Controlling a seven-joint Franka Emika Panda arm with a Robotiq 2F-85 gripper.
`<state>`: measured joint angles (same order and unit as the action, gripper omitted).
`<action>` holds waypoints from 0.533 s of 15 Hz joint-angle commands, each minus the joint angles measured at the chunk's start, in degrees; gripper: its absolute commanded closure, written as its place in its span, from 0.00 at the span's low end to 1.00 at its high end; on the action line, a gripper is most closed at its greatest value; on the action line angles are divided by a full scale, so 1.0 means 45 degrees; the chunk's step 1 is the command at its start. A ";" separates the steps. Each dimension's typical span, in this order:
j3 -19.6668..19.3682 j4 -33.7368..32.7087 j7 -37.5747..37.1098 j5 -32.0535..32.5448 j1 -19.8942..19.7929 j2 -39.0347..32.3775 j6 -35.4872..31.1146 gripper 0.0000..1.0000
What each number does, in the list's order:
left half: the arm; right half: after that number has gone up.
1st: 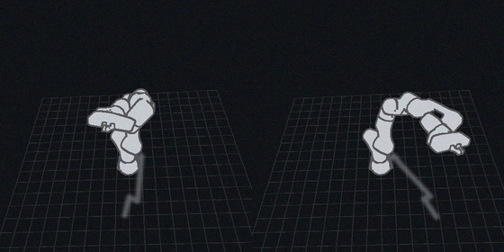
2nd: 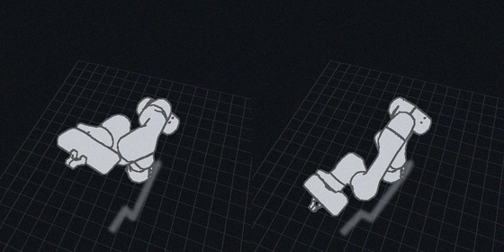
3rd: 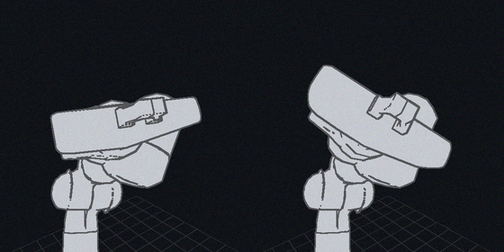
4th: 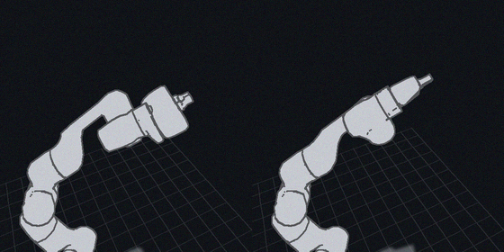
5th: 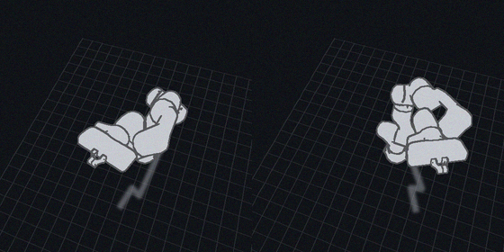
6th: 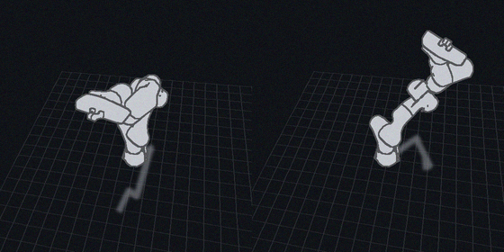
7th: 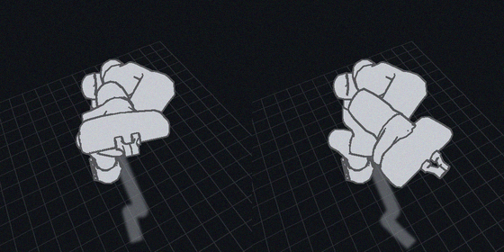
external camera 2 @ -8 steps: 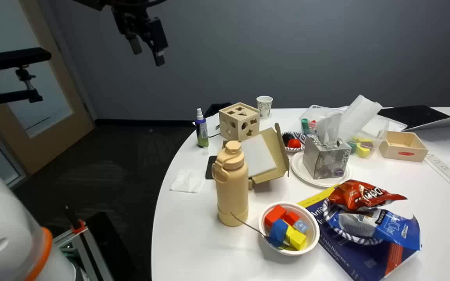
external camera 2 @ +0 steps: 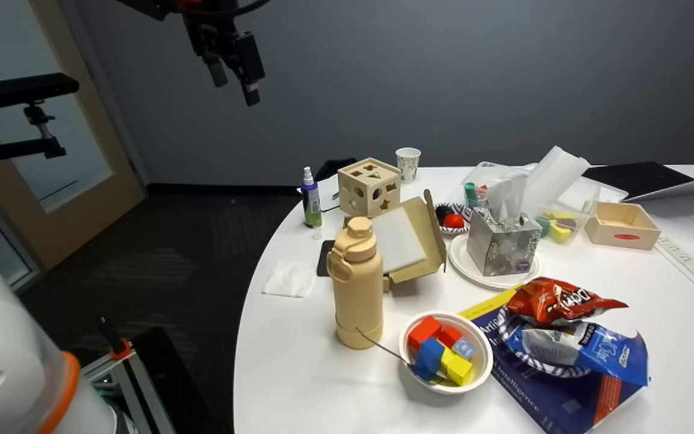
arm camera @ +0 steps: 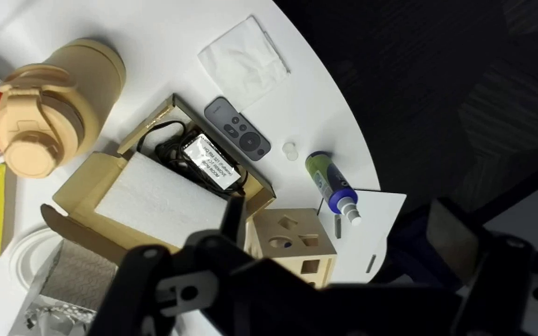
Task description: Move the box
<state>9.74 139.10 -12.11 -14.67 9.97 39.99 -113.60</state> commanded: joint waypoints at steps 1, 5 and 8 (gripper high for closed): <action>0.0910 -0.1449 -0.2049 0.0385 -0.1165 -0.3077 -0.1017 0.00; 0.1785 -0.2823 -0.5093 0.1489 -0.1838 -0.6196 -0.2516 0.00; 0.1757 -0.4190 -0.7118 0.2661 -0.1645 -0.8672 -0.4110 0.00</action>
<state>17.09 128.67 -35.39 -7.39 2.43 12.04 -128.23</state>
